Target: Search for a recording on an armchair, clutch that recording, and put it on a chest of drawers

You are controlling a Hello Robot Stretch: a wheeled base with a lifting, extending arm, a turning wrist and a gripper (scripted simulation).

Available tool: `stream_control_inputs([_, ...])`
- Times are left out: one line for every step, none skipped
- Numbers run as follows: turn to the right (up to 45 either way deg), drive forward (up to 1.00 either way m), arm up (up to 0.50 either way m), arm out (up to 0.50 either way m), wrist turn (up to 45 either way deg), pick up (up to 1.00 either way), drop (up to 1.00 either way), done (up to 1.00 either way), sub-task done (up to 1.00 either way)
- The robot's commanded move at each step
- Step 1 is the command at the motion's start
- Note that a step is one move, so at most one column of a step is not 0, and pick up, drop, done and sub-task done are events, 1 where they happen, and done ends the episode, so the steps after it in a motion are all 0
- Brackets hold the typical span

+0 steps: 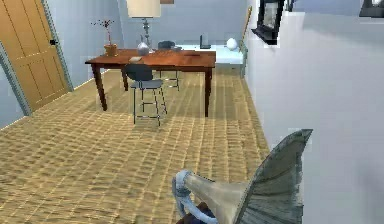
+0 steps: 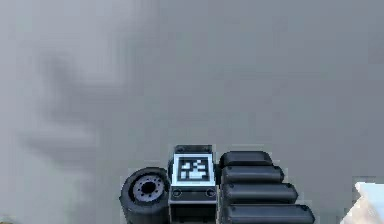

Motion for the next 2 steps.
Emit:
stream_control_inputs([-30.0,0.00,0.00,0.00,0.0,0.00,0.00,0.00,0.00])
stream_control_inputs([45.0,0.00,0.00,0.00,0.0,0.00,0.00,0.00,0.00])
